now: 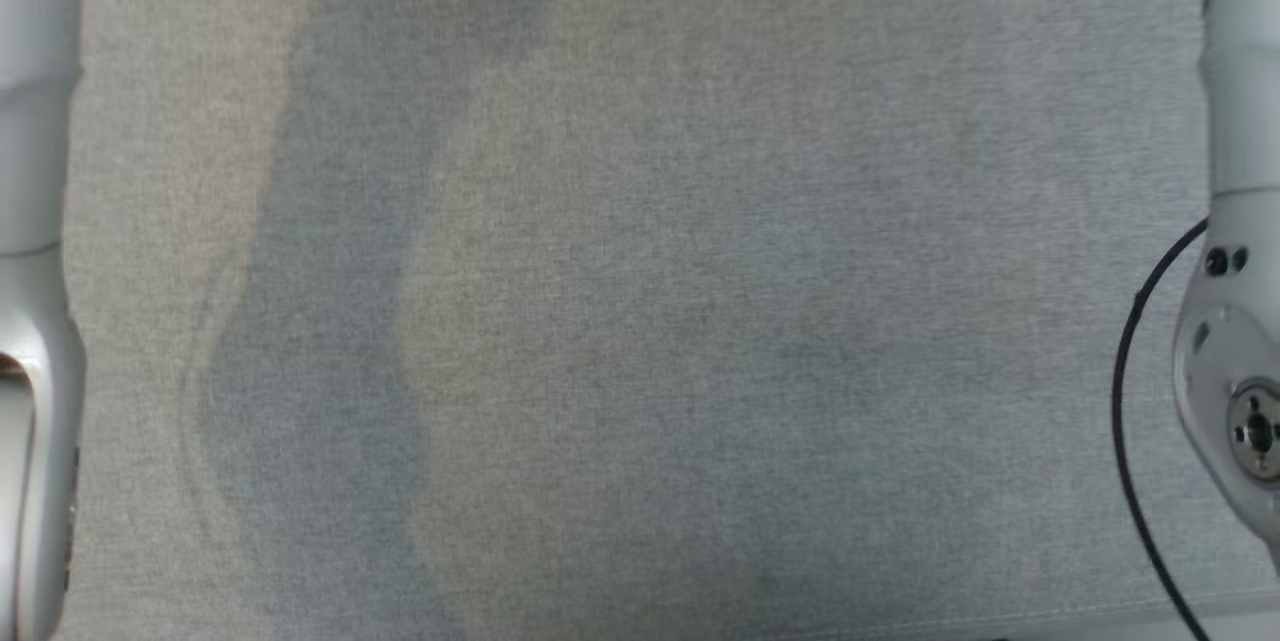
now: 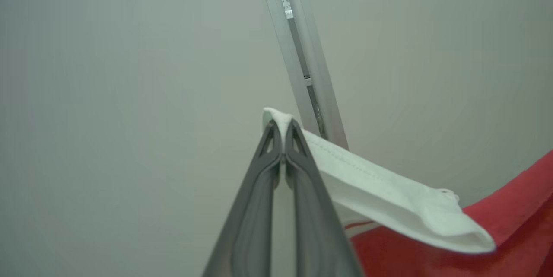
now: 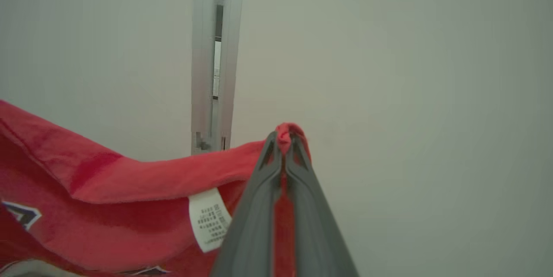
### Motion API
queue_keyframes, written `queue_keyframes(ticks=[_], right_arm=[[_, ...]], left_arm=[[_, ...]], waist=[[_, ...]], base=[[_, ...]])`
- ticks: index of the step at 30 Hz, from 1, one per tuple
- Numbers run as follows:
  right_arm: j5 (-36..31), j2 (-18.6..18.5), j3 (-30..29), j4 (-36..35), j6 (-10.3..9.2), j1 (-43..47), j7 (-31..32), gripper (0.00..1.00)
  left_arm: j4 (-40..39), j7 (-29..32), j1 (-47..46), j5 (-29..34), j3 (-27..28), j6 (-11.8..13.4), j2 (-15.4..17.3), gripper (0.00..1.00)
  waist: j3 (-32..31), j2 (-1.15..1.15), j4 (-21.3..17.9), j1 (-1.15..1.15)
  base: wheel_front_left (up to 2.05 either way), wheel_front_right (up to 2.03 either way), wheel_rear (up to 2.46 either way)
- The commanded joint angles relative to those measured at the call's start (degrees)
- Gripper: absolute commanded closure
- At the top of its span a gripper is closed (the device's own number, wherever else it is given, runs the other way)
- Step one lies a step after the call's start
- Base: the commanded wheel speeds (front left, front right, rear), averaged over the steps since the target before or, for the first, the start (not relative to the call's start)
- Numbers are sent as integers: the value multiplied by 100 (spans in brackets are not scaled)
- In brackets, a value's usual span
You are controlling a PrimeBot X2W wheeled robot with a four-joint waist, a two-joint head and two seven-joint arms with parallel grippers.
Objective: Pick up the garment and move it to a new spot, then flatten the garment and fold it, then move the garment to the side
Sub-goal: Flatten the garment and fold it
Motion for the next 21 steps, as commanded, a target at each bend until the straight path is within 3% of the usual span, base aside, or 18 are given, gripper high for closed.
queue_keyframes(ticks=[1, 4, 9, 14, 21], right_arm=[[-63, -11, -42, 125, -7, 177, -80, 100], [17, 19, -66, 369, -7, 434, -199, 100], [447, 40, 38, 404, -7, 940, -244, 100], [1128, 39, 211, -68, -7, 1549, -248, 100], [1786, 43, 353, -743, -7, 2569, -250, 100]], left_arm=[[57, -51, 201, -59, 20, -40, -3, 100], [-39, -96, 560, -199, 108, -90, -21, 100], [-863, -92, 1508, -356, 499, -124, 33, 100], [-1819, -92, 2728, -454, 946, -141, 88, 100], [-2804, -92, 4424, -563, 1408, -194, -76, 100]], waist=[[456, 0, 179, -1], [544, 0, 163, -1], [543, 0, 101, -1], [384, 0, 5, -1], [-101, 0, -68, -1]], base=[[0, 0, 0], [0, 0, 0], [0, 0, 0], [0, 0, 0], [0, 0, 0]])
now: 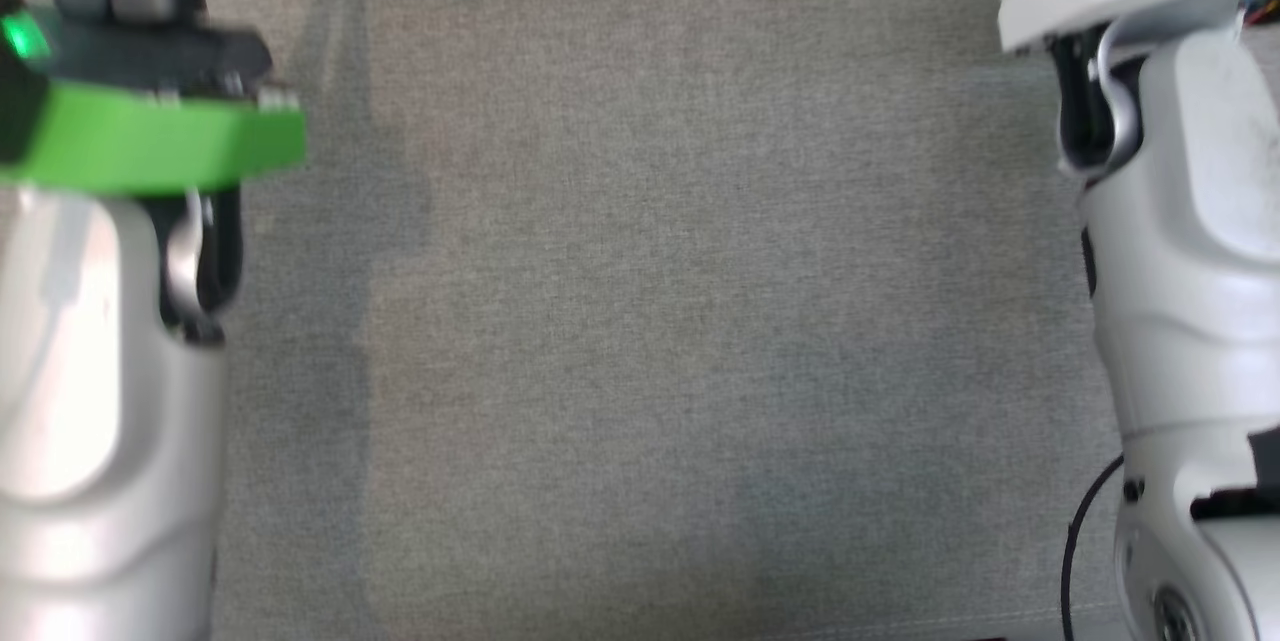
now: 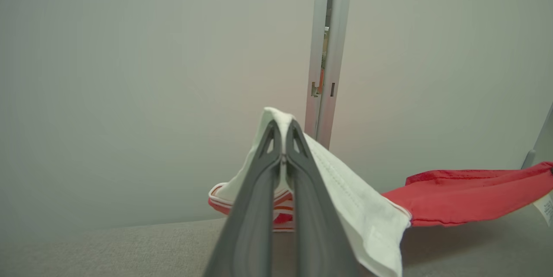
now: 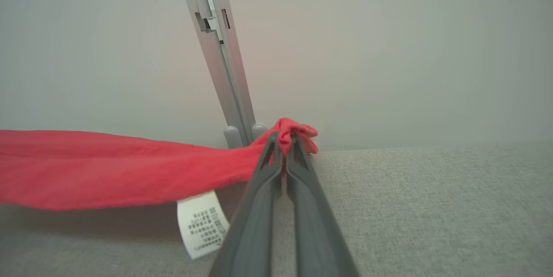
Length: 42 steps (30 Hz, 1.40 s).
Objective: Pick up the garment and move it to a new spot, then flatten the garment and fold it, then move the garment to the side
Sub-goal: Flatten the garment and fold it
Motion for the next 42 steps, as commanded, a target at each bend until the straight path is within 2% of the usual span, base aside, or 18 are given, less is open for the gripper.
queue_keyframes(ticks=[1, 11, 24, 32, 42], right_arm=[[151, -17, 38, -140, -7, 311, -22, 100], [940, -21, 98, -1145, -7, 2192, 106, 100], [1615, -20, -282, -2797, -7, 4721, 636, 100], [1878, -20, -371, -3214, -8, 5705, 940, 100], [1792, -18, -127, -2859, -8, 5409, 1091, 100]], left_arm=[[-186, -18, 374, -30, 83, -22, -42, 100], [-1231, -19, 2697, -160, 552, -56, -480, 100], [-2014, -20, 4804, -194, 410, 104, -744, 100], [-2046, 59, 5331, -343, 356, 240, -791, 100], [-1598, 100, 4881, -329, 111, 119, -729, 100]], waist=[[-340, 0, -61, -1], [-1369, 0, -124, -1], [-2380, 0, 59, -1], [-2464, 0, 129, -1], [-2253, 0, 122, -1]], base=[[0, 0, 0], [0, 0, 0], [0, 0, 0], [0, 0, 0], [0, 0, 0]])
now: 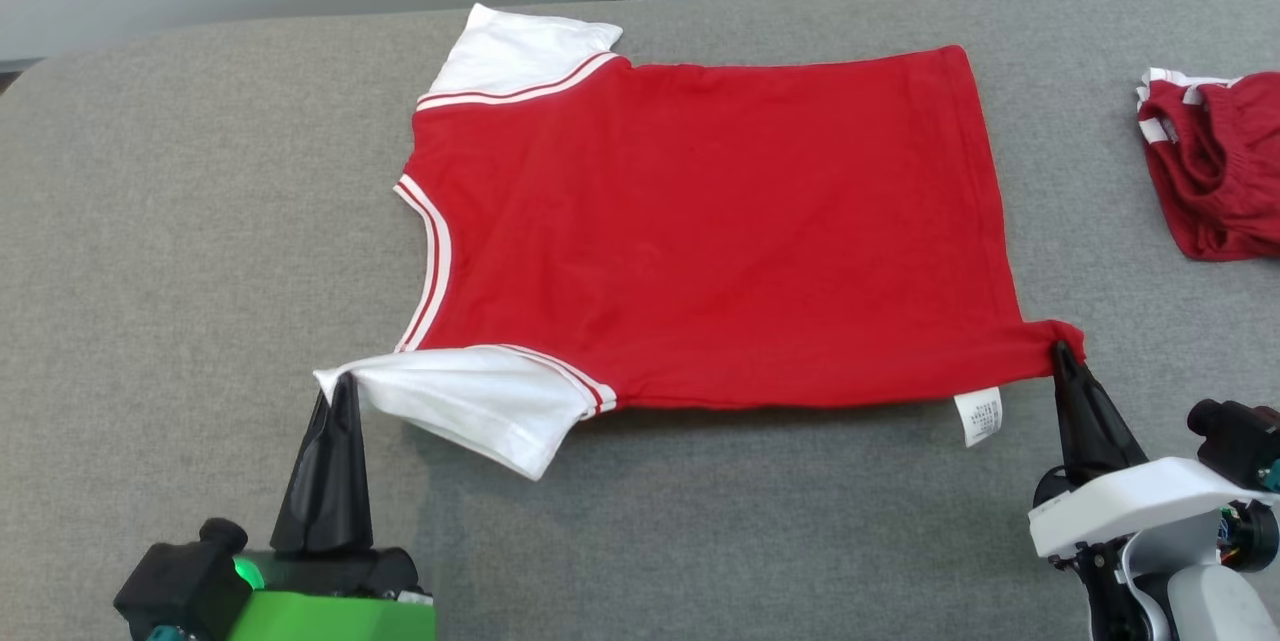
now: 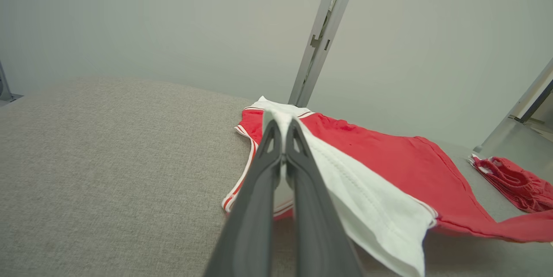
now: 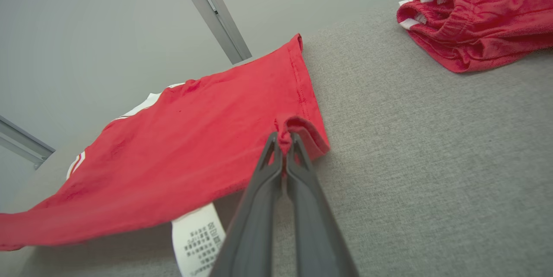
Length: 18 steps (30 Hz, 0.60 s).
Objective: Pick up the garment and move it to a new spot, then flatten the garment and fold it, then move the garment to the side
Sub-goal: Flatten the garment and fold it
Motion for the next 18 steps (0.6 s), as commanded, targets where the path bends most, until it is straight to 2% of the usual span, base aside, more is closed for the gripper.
queue_keyframes(ticks=[1, 9, 18], right_arm=[[-48, -21, 14, 65, -8, -83, 21, 100], [-95, -21, 94, 447, -8, -532, 53, 100], [-171, -21, 85, 1060, -8, -1349, -34, 100]], left_arm=[[56, -34, -158, 11, -1, -28, 47, 100], [626, -47, -808, 81, -244, -106, 72, 100], [1585, -113, -2193, 187, -446, -168, 3, 100]], waist=[[56, 0, 0, 0], [274, 0, -10, 0], [589, 0, -16, 0]], base=[[0, 0, 0], [0, 0, 0], [0, 0, 0]])
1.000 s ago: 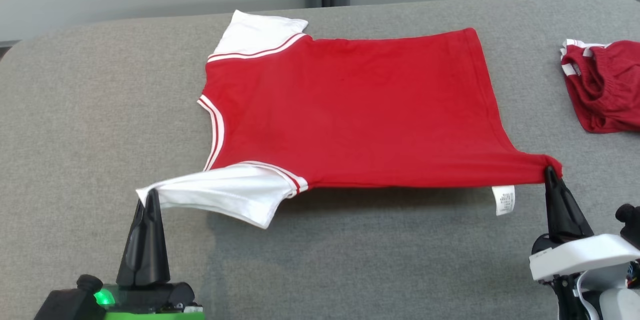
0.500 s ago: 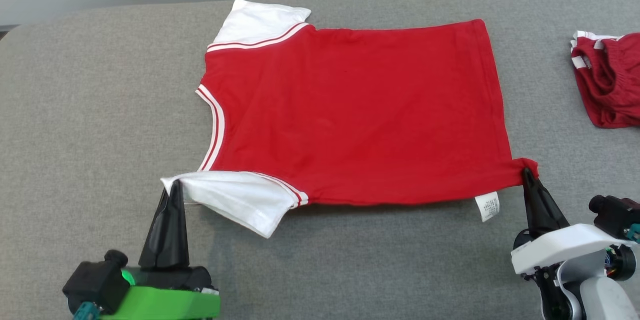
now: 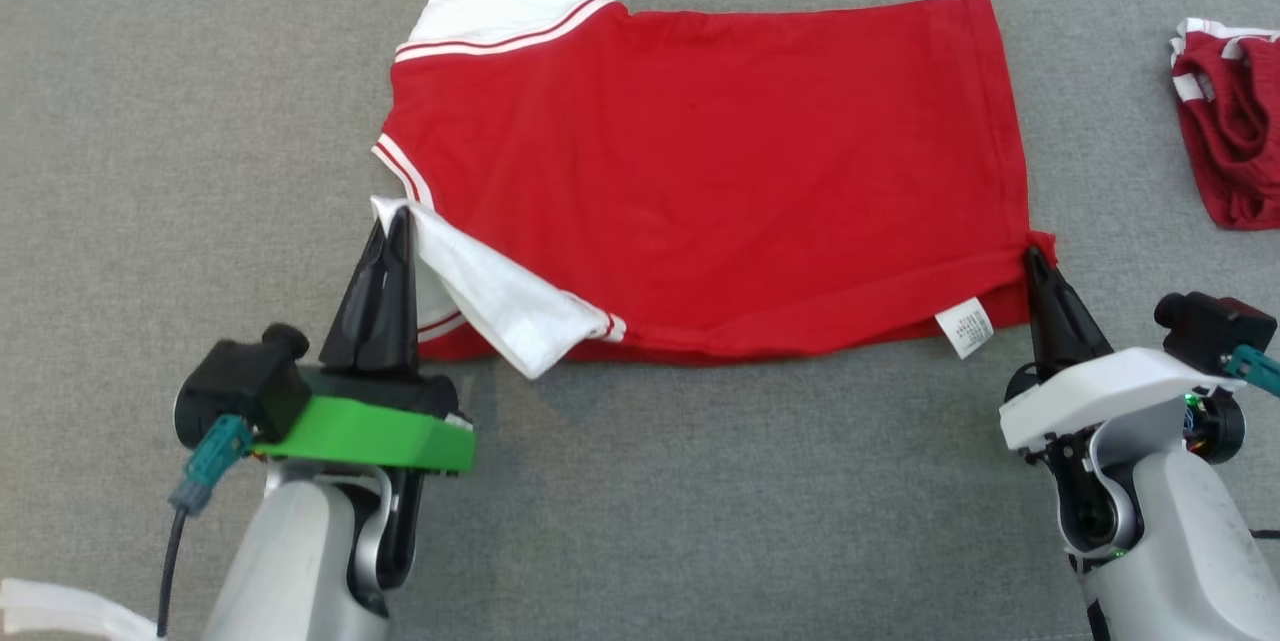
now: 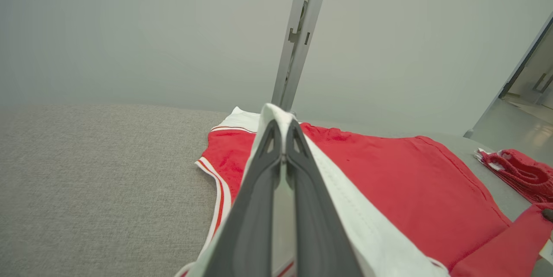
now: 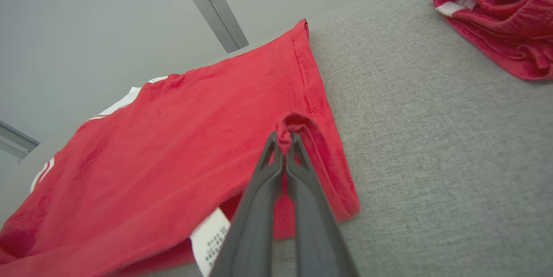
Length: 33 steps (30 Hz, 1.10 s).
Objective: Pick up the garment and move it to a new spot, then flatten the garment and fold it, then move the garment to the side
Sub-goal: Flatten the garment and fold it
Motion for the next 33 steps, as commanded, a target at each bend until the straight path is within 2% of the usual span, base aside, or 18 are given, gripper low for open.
queue_keyframes(ticks=[1, 7, 14, 15, 16, 17, 18, 19, 26, 33], right_arm=[[-33, -23, -2, 88, -8, -130, -52, 100], [-163, -23, 21, 545, -8, -585, -267, 100], [-127, -22, 177, 909, -8, -824, -456, 100], [-107, -22, 223, 949, -8, -851, -493, 80], [-95, -22, 272, 958, -8, -875, -532, 52], [-64, -22, 306, 975, -8, -896, -585, 0], [-42, -23, 334, 989, -8, -902, -629, 0], [-40, -22, 369, 996, -8, -900, -687, 0], [-393, -23, 258, 877, -8, -826, -950, 0], [-918, -22, -65, 408, -8, -608, -1048, 0]], left_arm=[[130, -25, -223, 16, 11, -21, -4, 100], [748, -57, -983, 118, 36, -40, -91, 100], [1243, -57, -1373, 242, 87, -49, -131, 100], [1305, -57, -1388, 259, 111, -53, -136, 100], [1337, -57, -1388, 276, 133, -56, -141, 86], [1365, -57, -1390, 305, 168, -58, -143, 56], [1380, -57, -1378, 327, 189, -61, -143, 7], [1390, -58, -1350, 351, 207, -63, -147, 0], [1220, -57, -984, 413, 272, -92, -163, 0], [972, -58, -277, 303, 342, -100, -83, 0]], waist=[[88, 0, -16, 0], [244, 0, -63, 0], [335, 0, -136, 0], [335, 0, -146, 0], [333, 0, -151, 0], [327, 0, -156, 0], [320, 0, -158, 0], [304, 0, -157, 0], [126, 0, -88, 0], [-156, 0, 0, 0]], base=[[0, 0, 0], [0, 0, 0], [0, 0, 0], [0, 0, 0], [0, 0, 0], [0, 0, 0], [0, 0, 0], [0, 0, 0], [0, 0, 0], [0, 0, 0]])
